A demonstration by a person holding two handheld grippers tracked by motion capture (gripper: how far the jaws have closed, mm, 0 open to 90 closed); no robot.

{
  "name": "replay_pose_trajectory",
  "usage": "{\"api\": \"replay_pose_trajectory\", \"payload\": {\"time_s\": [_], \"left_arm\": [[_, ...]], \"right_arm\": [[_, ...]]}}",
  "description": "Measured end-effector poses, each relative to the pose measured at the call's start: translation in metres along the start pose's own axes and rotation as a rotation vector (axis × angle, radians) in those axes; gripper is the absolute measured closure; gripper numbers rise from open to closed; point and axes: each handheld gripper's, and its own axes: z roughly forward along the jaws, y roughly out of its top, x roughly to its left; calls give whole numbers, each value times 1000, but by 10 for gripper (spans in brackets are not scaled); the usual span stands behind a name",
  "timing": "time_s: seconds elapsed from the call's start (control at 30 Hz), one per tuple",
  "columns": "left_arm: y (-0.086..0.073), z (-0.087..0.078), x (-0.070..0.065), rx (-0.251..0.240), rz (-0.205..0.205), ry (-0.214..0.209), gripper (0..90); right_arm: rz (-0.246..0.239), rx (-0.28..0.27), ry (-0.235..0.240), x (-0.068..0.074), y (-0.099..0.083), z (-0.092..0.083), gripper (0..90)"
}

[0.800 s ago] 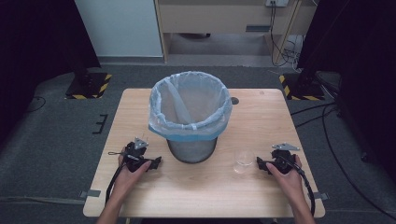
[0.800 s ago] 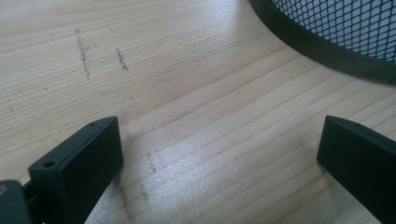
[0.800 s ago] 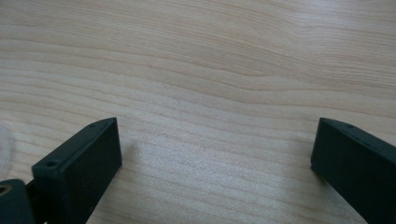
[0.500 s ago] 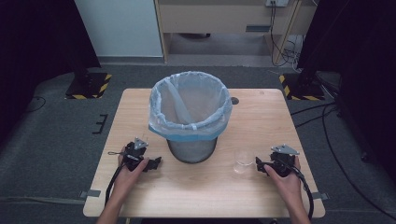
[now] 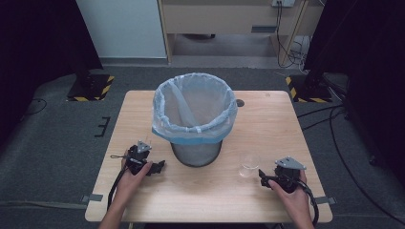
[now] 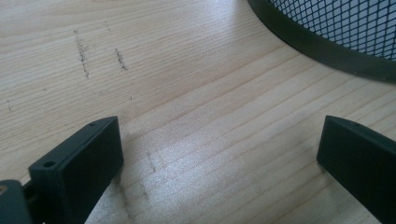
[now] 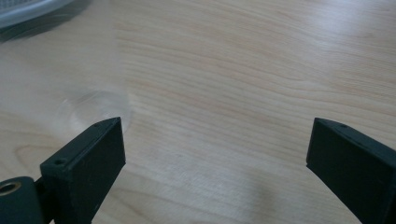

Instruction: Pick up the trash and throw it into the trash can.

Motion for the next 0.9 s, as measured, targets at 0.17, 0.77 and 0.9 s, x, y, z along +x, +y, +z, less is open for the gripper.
{"api": "replay_pose_trajectory", "payload": {"time_s": [0.17,0.77,0.9], "left_arm": [[0,0,0,0,0,0,0],[0,0,0,0,0,0,0],[0,0,0,0,1,0,0]], "right_arm": [[-21,-4,21,7,-2,-3,40],[-61,-12,64,22,1,-5,40],[-63,-16,84,24,2,-5,42]]}}
